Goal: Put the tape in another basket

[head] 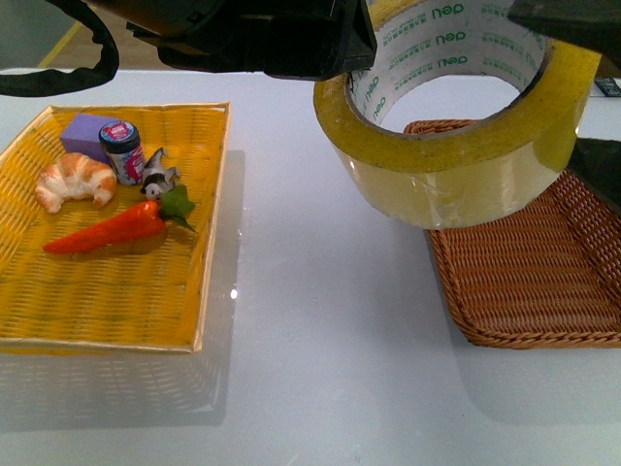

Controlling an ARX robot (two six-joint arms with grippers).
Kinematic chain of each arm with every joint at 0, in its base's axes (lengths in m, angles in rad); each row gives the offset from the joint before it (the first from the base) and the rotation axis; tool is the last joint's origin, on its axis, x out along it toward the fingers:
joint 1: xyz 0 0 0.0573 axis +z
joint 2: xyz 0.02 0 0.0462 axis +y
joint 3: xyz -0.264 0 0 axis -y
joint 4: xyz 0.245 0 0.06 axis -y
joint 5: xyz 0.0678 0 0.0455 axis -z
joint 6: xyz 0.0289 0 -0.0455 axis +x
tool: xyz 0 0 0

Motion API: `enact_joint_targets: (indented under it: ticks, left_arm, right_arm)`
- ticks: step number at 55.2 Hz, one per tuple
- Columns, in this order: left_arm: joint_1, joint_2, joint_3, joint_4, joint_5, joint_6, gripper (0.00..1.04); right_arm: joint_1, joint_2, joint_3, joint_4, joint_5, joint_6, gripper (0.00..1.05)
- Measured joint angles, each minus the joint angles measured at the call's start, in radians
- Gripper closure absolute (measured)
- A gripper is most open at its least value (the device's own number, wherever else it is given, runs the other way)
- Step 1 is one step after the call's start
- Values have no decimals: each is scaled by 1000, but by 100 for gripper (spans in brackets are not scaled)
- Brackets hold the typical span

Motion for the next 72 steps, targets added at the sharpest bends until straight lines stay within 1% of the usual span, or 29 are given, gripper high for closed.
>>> enact_joint_targets:
  ticks: [9,27,31,40,43,52,54,64,65,67,68,70,72]
  left_arm:
    - [0,1,0,0,1,-4,91]
    - [0,1,0,0,5,-10,91]
    - [0,1,0,0,7,-13,91]
    - [0,1,0,0,8,-17,90]
    - [0,1,0,0,12,-23,84]
    - [0,-2,0,0,28,-36,59]
    - [0,-3,0,0,29,-37,56]
    - [8,-30,0,0,29,-39,29]
    - [10,-40,0,0,29,-39,24]
    - [15,-56,-2,0,29,-39,17]
    - [16,-60,-3,0,30,-39,15]
    - [24,-79,-8,1,31,-39,9]
    - [31,-94,-14,2,32,-39,7]
  right_arm:
    - [23,20,0,0,3,12,9]
    - [33,23,0,1,7,29,54]
    - [33,23,0,5,7,38,56]
    - [33,23,0,6,7,43,56]
    - [33,23,0,6,6,43,56]
    - [34,30,-5,5,7,40,57]
    - [34,30,-5,5,6,40,57]
    - [29,30,-5,5,6,40,57]
    - [26,30,-6,5,6,40,57]
    - [19,29,-8,5,5,40,57]
    - [14,29,-8,5,3,40,57]
    - [5,27,-11,5,2,43,57]
    - [-3,25,-13,5,1,44,57]
